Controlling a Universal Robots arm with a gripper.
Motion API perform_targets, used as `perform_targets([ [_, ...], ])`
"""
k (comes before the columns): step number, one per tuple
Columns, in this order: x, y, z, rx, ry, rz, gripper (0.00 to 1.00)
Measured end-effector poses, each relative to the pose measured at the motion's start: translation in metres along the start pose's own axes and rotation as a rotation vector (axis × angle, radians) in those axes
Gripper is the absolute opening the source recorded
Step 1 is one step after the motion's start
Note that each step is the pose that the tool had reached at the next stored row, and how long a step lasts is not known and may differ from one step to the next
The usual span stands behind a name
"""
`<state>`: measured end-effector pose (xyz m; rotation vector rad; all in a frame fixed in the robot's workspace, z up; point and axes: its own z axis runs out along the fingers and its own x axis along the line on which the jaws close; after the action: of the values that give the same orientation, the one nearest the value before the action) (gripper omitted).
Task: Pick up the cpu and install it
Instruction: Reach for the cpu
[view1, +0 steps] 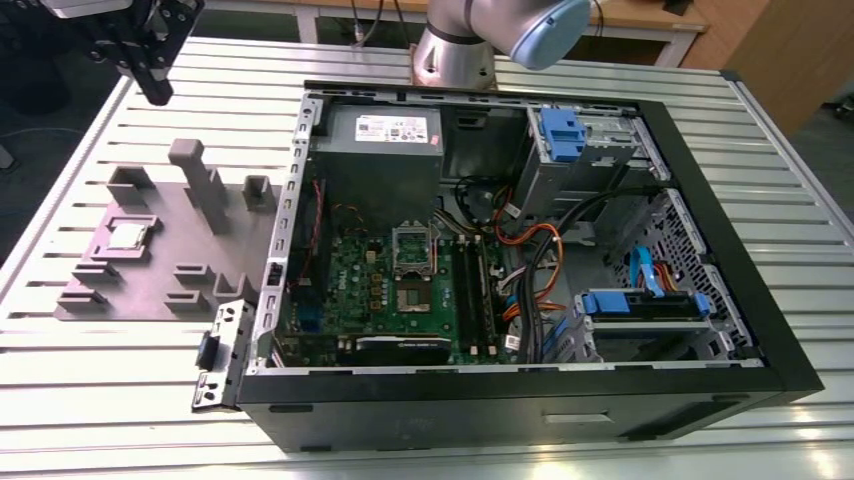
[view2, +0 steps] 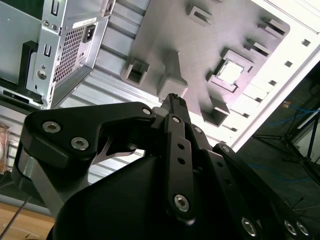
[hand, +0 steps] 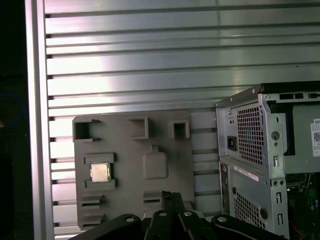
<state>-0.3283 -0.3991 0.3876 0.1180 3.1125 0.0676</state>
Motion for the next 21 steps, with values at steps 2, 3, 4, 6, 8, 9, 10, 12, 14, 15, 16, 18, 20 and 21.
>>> perform_targets([
  [2,0.0006,0.0,0.0,0.0,0.0,0.0,0.11],
  [3,0.0008,-0.0001,0.0,0.0,0.0,0.0,0.11],
  [4,0.0012,-0.0001,0.0,0.0,0.0,0.0,0.11],
  [6,0.0018,-0.0002,0.0001,0.0,0.0001,0.0,0.11],
  [8,0.0025,-0.0002,0.0001,0.0,0.0,0.0,0.11],
  [9,0.0029,-0.0002,0.0001,0.0,0.0,0.0,0.11],
  [10,0.0032,-0.0003,0.0001,0.0001,0.0,0.0,0.11],
  [12,0.0038,-0.0003,0.0001,0.0,0.0,0.0,0.11],
  [14,0.0045,-0.0003,0.0001,0.0,0.0001,0.0,0.11],
  [15,0.0047,-0.0004,0.0001,0.0,0.0001,0.0,0.11],
  [16,0.005,-0.0004,0.0002,-0.0001,0.0,0.0,0.11],
  [18,0.0056,-0.0004,0.0002,0.0,0.0001,0.0,0.11],
  [20,0.0062,-0.0005,0.0003,0.0,0.0,0.0,0.11],
  [21,0.0065,-0.0005,0.0003,0.0,0.0,0.0,0.11],
])
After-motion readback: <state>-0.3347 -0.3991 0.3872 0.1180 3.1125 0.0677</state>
